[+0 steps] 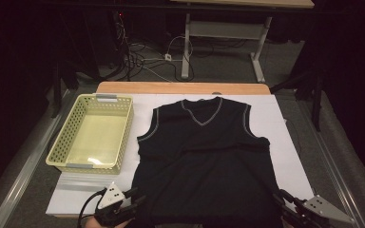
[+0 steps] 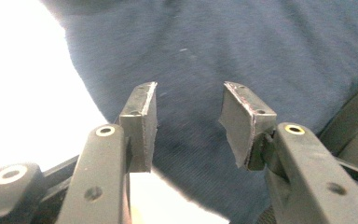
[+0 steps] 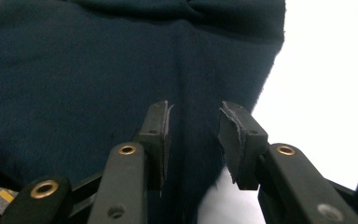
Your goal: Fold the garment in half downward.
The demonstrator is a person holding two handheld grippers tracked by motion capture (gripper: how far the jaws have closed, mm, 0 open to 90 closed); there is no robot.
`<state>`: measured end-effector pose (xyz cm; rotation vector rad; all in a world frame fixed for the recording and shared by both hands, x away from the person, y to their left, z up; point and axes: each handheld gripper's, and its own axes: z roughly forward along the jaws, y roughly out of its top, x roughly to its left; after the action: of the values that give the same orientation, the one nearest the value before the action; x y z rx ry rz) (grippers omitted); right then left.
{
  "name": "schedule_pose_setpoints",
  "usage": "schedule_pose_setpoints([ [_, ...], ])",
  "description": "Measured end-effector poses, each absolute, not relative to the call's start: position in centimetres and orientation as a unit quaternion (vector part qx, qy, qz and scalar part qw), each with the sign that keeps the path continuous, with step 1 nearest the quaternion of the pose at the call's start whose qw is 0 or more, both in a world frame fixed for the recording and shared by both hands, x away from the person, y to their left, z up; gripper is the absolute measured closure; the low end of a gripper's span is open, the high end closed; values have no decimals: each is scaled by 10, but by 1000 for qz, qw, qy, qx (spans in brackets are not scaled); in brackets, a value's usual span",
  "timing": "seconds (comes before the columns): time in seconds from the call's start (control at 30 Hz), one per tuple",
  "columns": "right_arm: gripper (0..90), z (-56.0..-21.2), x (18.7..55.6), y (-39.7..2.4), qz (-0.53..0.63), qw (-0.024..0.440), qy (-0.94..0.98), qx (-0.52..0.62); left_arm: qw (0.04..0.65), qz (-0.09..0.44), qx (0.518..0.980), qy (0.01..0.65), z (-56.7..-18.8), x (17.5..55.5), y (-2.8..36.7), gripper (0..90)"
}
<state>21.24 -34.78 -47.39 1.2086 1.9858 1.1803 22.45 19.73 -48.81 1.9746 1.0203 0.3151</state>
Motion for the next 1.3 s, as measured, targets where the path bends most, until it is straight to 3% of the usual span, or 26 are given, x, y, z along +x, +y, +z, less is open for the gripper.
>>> schedule_pose_setpoints([
  [0.33,647,-474,224,-338,438,258,743,435,406,138,794,431,-496,227,199,556],
  [0.57,647,-475,229,-332,439,254,749,426,401,142,799,424,-495,227,197,831],
  [0.93,648,-474,230,-329,442,252,751,421,413,154,785,436,-487,208,221,852],
  [1.0,647,-473,229,-330,442,253,751,421,416,152,786,430,-488,209,218,836],
  [1.03,648,-473,228,-330,442,254,751,421,421,151,785,428,-487,209,216,779],
  [1.17,647,-474,224,-331,438,255,750,424,444,157,766,437,-480,210,207,423],
  [1.3,647,-472,218,-330,436,257,751,423,475,124,773,402,-474,210,188,431],
])
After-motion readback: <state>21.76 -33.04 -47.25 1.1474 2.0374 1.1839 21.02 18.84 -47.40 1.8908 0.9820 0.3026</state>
